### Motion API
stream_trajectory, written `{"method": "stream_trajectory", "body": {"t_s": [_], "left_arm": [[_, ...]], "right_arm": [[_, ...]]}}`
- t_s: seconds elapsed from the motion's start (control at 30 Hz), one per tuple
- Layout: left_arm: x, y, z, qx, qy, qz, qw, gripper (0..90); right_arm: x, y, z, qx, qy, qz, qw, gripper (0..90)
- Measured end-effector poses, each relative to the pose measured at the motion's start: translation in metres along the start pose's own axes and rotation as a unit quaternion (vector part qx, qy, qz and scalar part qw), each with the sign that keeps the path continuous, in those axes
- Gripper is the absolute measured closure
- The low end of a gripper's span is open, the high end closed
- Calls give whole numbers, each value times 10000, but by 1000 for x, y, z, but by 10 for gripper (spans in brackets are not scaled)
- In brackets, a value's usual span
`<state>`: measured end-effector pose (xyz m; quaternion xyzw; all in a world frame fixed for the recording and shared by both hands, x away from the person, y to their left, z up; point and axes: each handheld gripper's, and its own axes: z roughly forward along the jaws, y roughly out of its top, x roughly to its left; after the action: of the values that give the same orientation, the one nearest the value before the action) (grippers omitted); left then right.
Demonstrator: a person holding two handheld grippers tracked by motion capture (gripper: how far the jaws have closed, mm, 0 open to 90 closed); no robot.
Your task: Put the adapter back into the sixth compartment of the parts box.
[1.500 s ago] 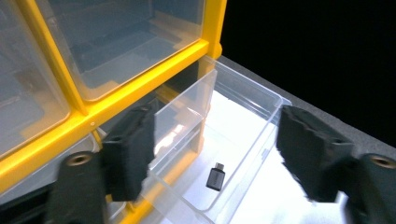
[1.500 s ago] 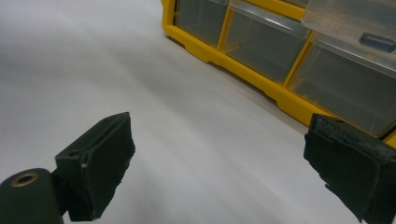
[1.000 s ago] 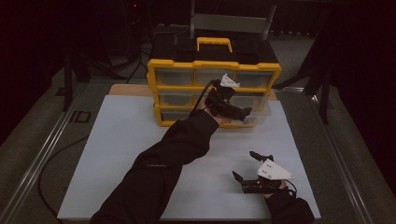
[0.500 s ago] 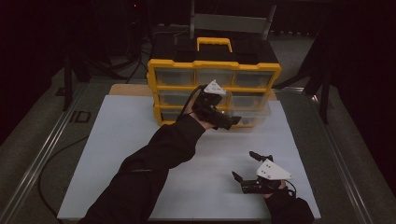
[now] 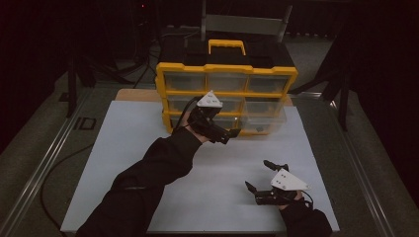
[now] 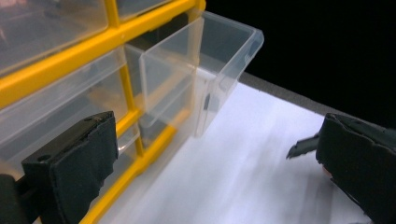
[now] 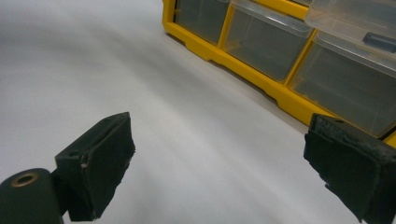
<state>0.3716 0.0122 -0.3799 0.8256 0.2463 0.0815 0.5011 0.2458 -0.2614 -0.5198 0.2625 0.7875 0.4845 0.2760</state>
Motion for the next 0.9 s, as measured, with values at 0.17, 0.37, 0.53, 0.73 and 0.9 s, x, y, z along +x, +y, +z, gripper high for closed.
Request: {"method": "stream_trajectory", "body": {"t_s": [0.17, 0.37, 0.53, 0.73, 0.9], "left_arm": [[1, -10, -8, 34, 26, 33, 10000, 3], [1, -24, -18, -17, 14, 72, 10000, 3], [0, -35, -25, 17, 17, 141, 9999, 3], [-2, -49, -32, 56, 22, 225, 9997, 3], [-2, -63, -39, 55, 17, 201, 9998, 3]], "right_arm": [[0, 0, 0, 23, 7, -64, 10000, 83], [0, 0, 0, 16, 11, -48, 10000, 83], [0, 0, 0, 24, 14, -63, 10000, 83], [1, 0, 1, 24, 6, -28, 10000, 83], [1, 0, 1, 21, 20, -58, 10000, 82]]}}
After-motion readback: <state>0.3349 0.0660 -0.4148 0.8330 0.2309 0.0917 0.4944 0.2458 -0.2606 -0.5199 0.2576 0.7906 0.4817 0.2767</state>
